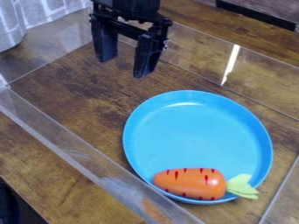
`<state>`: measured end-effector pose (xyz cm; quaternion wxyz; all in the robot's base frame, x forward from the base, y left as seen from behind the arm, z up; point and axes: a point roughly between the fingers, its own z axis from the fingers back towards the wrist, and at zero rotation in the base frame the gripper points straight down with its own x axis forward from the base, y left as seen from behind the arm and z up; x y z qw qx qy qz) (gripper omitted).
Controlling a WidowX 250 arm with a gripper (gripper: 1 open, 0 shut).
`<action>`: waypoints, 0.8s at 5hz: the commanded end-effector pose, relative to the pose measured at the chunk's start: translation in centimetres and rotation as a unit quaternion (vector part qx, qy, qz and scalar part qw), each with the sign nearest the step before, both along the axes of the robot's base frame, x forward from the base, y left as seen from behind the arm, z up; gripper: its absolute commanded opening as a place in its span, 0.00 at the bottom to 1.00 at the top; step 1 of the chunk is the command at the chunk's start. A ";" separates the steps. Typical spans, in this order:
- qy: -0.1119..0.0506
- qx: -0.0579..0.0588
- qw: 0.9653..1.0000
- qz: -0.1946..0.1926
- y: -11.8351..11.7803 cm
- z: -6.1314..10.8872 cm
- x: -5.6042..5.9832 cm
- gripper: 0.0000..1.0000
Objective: Put the carrot in the blue tray
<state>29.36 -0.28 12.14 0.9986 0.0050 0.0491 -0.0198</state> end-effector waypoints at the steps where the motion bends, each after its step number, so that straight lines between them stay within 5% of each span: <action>1: -0.027 0.005 1.000 -0.003 0.5 1.4 0.9 1.00; 4: -0.035 0.012 0.999 0.003 1.4 2.2 1.4 1.00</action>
